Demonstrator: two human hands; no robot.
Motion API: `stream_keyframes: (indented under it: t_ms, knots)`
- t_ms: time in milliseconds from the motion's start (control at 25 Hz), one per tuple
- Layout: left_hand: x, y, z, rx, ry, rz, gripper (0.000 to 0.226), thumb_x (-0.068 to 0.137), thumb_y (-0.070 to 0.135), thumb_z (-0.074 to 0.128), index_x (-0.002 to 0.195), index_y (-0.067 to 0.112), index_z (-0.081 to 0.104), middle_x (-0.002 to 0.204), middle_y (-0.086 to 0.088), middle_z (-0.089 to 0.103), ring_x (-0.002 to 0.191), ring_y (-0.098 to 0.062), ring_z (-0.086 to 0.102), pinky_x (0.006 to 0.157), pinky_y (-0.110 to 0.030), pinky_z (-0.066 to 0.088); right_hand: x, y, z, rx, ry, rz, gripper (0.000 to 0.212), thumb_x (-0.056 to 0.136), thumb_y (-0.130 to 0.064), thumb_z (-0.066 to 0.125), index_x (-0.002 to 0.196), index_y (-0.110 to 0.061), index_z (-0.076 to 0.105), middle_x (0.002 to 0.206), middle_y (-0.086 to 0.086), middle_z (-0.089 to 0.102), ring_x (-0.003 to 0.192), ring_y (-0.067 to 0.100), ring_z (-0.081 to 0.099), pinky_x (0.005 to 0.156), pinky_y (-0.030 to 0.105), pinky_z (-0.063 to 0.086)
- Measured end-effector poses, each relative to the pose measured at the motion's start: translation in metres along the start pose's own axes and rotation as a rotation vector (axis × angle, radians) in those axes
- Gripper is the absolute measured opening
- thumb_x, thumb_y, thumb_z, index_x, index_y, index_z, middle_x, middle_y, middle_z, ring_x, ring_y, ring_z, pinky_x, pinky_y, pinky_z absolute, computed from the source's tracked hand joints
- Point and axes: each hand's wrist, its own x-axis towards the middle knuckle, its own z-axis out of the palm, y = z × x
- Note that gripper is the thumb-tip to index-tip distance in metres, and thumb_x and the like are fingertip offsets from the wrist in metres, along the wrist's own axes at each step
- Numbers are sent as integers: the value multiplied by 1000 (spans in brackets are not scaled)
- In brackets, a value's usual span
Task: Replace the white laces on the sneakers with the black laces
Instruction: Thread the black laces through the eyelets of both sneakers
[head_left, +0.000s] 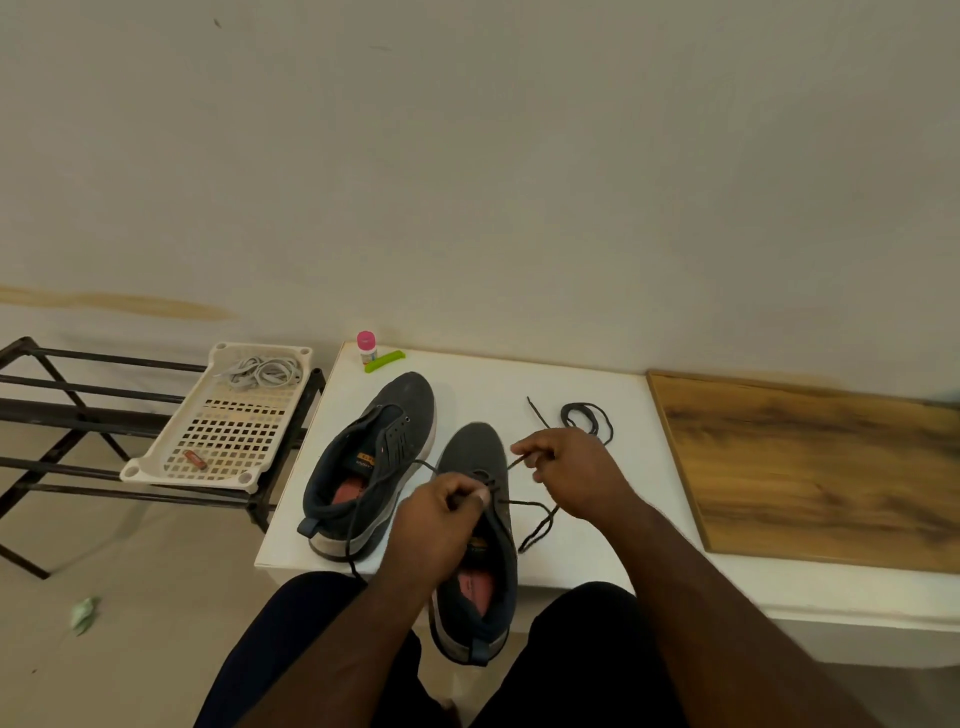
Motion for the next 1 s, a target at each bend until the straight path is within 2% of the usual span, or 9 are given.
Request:
stream_keyframes:
  t_ms: [80,160,240,360,440,520,600,840,1000]
  knots:
    - [5,-6,-10,86,63,-54,10,91,29,65,101,29,66,86,10,67,81,-2,62,67,-19,47,-1,5,-11,-146,134,-44,22,97,-14,60,111,-20,75,93,-8,67,85,4,61,70,8,40]
    - [7,-11,-12,129,13,-91,17,89,31,68,105,27,63,88,9,65,83,-3,61,65,-18,43,-3,9,-15,-180,168,-92,17,95,-27,65,105,-21,77,94,-8,70,82,3,59,73,13,43]
    - [7,-15,-8,184,-41,-73,23,85,33,73,104,27,61,87,7,63,82,-6,60,66,-19,43,-4,12,-9,-225,163,-137,19,97,-27,62,105,-20,77,100,-3,73,91,9,62,82,22,48]
    - [9,-21,0,340,-51,3,30,82,35,73,106,25,59,93,7,59,83,-4,56,64,-15,37,-7,14,12,-187,140,-147,27,100,-15,55,120,-19,73,112,-1,71,102,12,63,81,8,39]
    - [11,-22,5,419,-27,38,29,83,35,71,106,24,58,97,7,56,83,-4,52,64,-15,35,-12,14,28,-24,141,-92,26,99,-13,55,116,-20,73,109,-5,71,97,7,62,82,6,41]
    - [12,-23,9,474,-6,62,25,84,35,69,102,24,56,96,7,53,84,-7,51,67,-19,35,-16,13,45,158,136,-12,13,94,-17,64,99,-20,75,89,-8,73,82,10,67,83,27,57]
    - [14,-25,11,505,3,78,19,85,33,66,98,23,57,92,7,54,82,-8,52,68,-23,37,-20,13,60,254,139,57,5,90,-20,68,87,-19,71,74,-4,71,68,14,70,74,40,61]
    - [23,-31,-2,283,28,-54,4,88,28,67,88,24,69,78,9,67,74,-3,61,61,-18,42,-23,21,82,342,137,116,19,90,-12,67,103,-22,77,88,-8,74,75,8,72,79,32,62]
    - [27,-35,-3,80,21,-156,6,86,22,71,82,24,73,78,5,71,78,-14,68,73,-32,57,-24,20,87,272,142,107,9,87,-17,71,89,-24,77,81,-8,74,72,6,70,77,27,60]
